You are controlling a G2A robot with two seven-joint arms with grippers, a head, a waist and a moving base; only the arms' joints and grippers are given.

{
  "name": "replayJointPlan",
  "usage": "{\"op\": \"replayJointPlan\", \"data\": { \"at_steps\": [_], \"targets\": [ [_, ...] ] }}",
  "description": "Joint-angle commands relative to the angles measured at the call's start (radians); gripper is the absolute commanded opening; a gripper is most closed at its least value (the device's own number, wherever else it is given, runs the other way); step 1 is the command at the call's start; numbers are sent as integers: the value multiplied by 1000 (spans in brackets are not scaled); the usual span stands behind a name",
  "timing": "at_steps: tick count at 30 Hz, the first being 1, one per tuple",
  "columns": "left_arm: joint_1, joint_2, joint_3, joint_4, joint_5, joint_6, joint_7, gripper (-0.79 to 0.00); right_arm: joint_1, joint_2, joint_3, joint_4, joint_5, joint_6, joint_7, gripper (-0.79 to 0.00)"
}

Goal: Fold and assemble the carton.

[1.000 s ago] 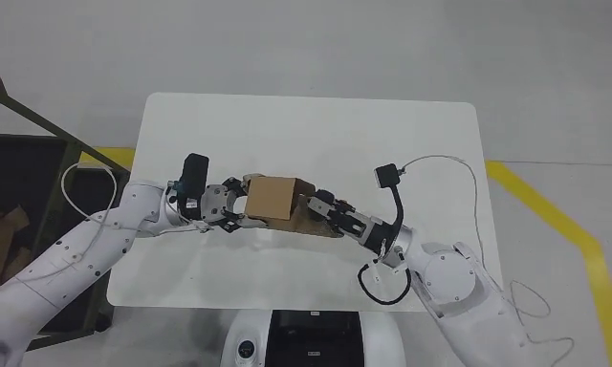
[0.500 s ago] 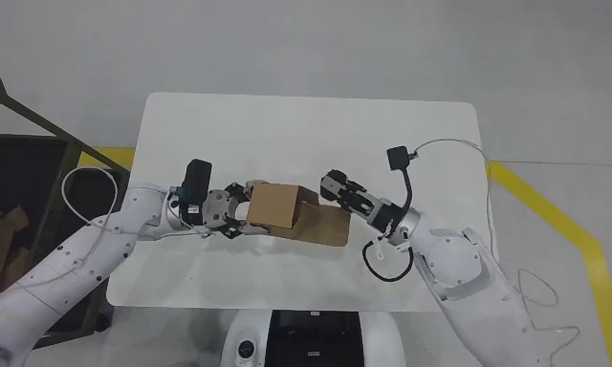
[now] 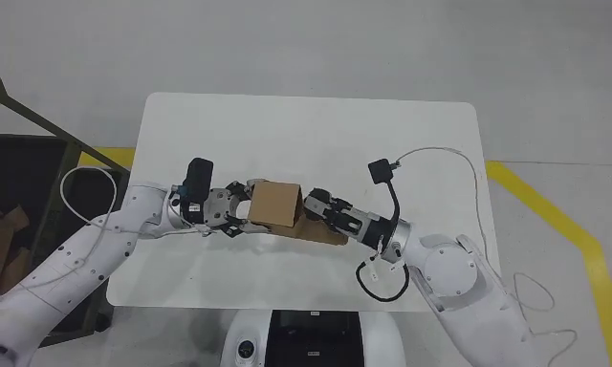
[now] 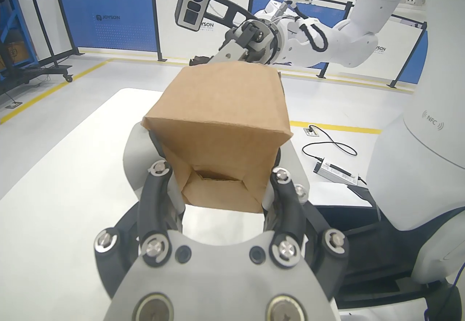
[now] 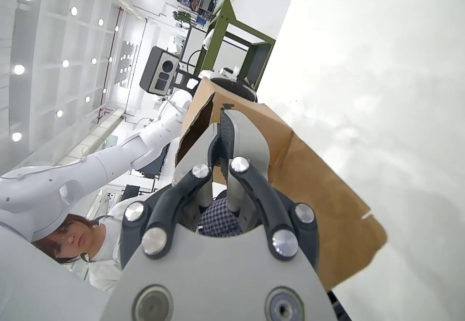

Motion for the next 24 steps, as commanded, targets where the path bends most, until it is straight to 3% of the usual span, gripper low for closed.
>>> {"op": "replayJointPlan", "data": {
  "at_steps": [1,8,18,24],
  "targets": [
    [1,-3,-7,-5,0,-1,-2,-428,8,-1,-9,1,-3,5,5,-785],
    [12,-14,-28,-3,6,-9,-11,-428,32,-4,-9,11,27,12,2,-785],
    [44,-17,-67,25,25,-9,2,-428,-55,22,192,6,98,72,-4,-785],
    [60,-17,-109,21,30,-9,21,-428,-109,33,248,50,100,115,27,-785]
  ]
}}
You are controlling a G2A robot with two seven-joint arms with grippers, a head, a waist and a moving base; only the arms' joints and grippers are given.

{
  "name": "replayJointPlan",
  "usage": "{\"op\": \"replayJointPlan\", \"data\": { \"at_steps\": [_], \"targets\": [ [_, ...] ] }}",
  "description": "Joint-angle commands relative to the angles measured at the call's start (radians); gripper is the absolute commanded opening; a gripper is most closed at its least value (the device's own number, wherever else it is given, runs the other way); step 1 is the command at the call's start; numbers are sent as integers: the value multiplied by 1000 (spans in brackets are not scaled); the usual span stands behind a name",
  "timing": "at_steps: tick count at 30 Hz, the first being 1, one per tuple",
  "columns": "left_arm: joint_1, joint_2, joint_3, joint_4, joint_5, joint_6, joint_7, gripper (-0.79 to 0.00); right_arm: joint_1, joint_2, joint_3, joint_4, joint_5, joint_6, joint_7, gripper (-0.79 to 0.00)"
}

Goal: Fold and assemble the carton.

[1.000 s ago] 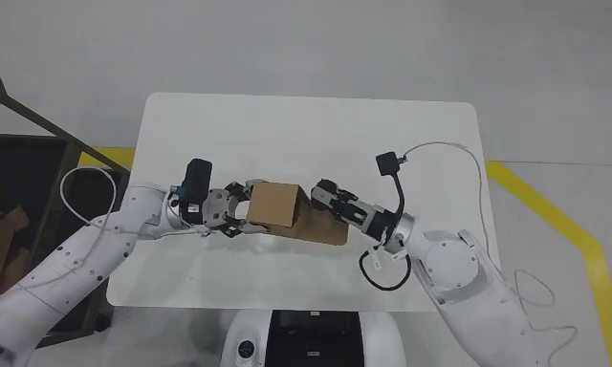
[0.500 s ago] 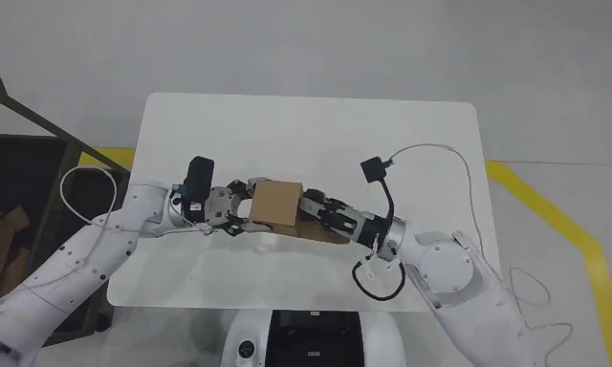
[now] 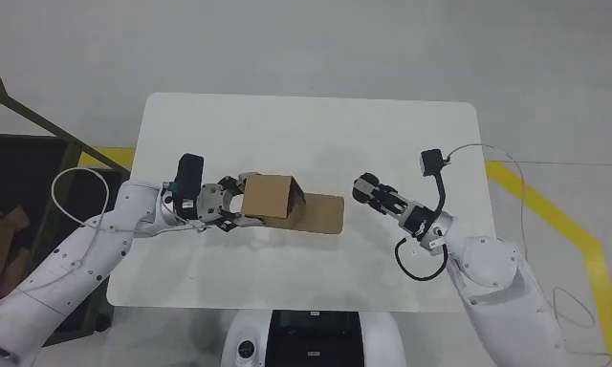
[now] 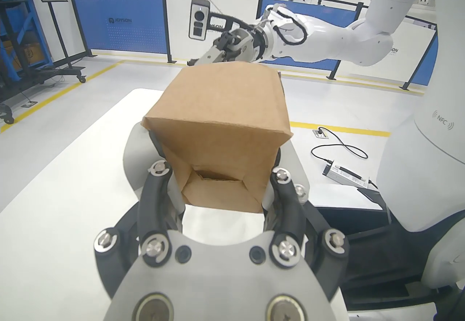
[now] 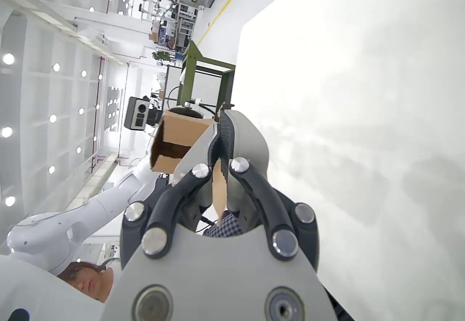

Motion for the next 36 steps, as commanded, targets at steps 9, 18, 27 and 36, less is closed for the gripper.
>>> {"op": "replayJointPlan", "data": {
  "at_steps": [9,18,27,36],
  "targets": [
    [17,-11,-40,-14,-2,1,-1,-425,-34,-3,-85,49,63,-29,72,-785],
    [17,-24,1,-35,12,0,-46,-483,21,-16,-149,88,81,-85,13,-785],
    [1,-28,21,-20,33,0,-72,-480,35,-18,-170,64,98,-99,16,-785],
    [-8,-32,25,-18,44,0,-66,-474,60,-22,-197,72,123,-97,16,-785]
  ]
}}
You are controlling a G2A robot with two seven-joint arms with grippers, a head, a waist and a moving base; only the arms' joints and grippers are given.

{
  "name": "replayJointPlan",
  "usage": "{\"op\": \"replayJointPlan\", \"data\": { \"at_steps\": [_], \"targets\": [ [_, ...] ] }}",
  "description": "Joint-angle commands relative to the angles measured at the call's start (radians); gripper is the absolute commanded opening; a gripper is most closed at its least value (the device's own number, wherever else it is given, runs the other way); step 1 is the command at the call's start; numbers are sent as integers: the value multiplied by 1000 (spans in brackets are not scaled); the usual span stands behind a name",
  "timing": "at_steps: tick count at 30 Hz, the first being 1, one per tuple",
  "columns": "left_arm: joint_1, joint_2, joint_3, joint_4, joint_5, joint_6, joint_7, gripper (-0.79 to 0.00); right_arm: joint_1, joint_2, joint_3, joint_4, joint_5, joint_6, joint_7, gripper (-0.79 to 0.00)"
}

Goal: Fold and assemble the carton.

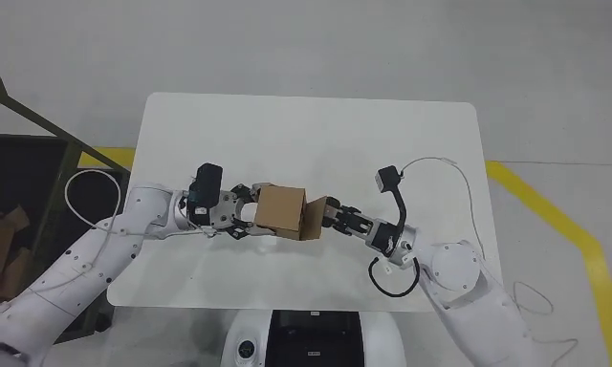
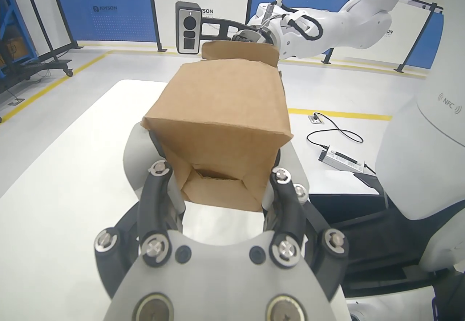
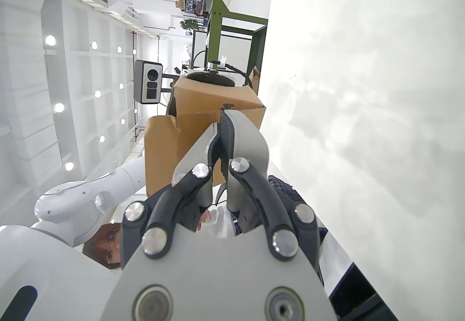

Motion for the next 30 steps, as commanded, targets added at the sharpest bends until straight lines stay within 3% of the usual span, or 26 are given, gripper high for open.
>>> {"op": "replayJointPlan", "data": {
  "at_steps": [1,10,13,15,30],
  "targets": [
    [-1,0,-2,2,2,0,3,-477,2,-1,0,4,18,1,-3,-785],
    [5,-2,-15,8,38,0,-2,-471,2,2,14,1,108,41,43,-785],
    [11,-4,-23,9,53,0,-3,-468,4,4,14,-3,109,61,60,-653],
    [13,-6,-27,12,60,0,-3,-468,5,5,12,-6,108,69,66,-637],
    [26,-18,-47,20,84,0,-10,-468,10,9,5,-16,103,80,83,-659]
  ]
}}
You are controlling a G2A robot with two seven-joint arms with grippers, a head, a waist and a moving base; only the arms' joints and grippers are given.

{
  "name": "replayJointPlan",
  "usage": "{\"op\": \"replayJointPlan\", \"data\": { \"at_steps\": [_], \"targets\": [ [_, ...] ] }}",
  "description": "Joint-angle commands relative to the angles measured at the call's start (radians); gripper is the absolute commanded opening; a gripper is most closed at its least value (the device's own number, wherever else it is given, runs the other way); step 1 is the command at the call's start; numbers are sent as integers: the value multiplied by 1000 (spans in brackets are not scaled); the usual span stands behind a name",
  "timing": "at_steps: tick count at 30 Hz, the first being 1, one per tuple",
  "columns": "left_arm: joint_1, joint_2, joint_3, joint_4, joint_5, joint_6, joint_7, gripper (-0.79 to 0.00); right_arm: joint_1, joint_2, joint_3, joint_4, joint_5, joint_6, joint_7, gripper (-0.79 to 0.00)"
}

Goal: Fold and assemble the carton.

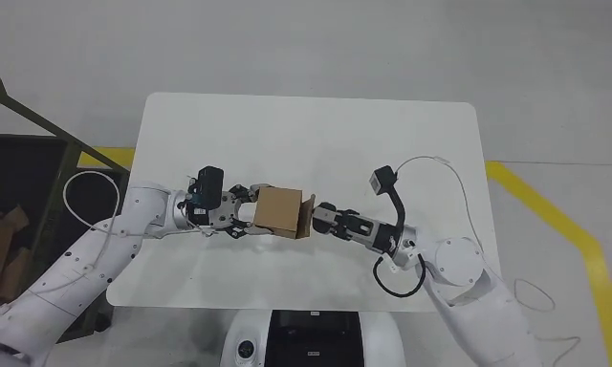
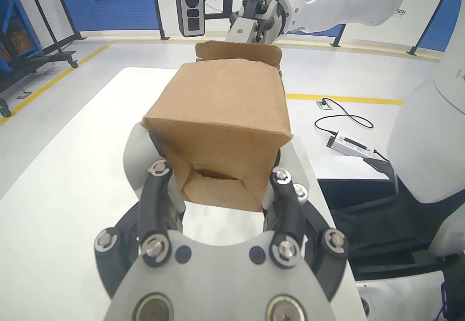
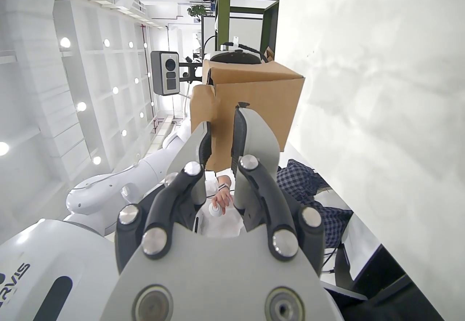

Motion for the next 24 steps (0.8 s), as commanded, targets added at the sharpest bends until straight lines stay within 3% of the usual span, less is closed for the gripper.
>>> {"op": "replayJointPlan", "data": {
  "at_steps": [1,24],
  "targets": [
    [2,-1,-1,1,-1,0,0,-468,1,0,-2,0,-1,3,1,-653],
    [5,-13,-19,0,19,0,5,-468,23,3,-34,-1,-30,32,1,-690]
  ]
}}
